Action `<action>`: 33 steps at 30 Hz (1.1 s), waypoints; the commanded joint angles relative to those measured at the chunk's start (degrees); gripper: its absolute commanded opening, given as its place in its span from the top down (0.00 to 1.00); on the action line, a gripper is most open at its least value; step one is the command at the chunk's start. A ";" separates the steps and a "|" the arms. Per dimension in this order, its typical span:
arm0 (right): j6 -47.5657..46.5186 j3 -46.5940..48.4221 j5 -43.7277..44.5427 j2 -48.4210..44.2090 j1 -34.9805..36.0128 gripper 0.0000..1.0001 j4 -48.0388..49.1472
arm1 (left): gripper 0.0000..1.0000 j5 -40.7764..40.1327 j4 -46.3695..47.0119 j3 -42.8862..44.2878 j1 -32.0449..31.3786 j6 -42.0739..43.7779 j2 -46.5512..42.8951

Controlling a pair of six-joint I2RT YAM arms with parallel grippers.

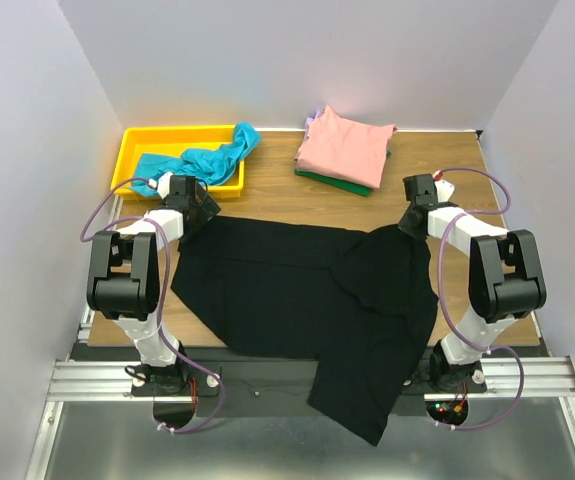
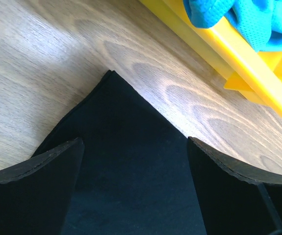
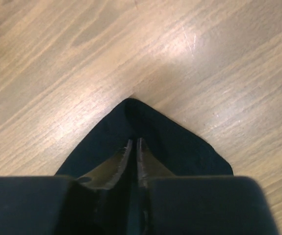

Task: Fold and stack the t-shirts
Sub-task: Fold the tshirt

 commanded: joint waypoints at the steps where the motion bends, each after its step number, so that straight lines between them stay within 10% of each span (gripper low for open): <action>1: -1.18 0.14 -0.06 -1.17 -0.78 0.91 3.81 | 0.02 -2.73 -0.80 0.79 0.27 0.32 0.62; 22: -1.18 -5.05 7.05 -7.51 -5.35 1.00 3.72 | 0.02 -4.14 -3.70 -0.97 1.94 -0.92 0.09; 33: -3.21 -2.75 -9.16 -17.48 -5.35 0.00 1.79 | 0.02 -2.82 -5.37 1.84 2.12 -0.39 -3.68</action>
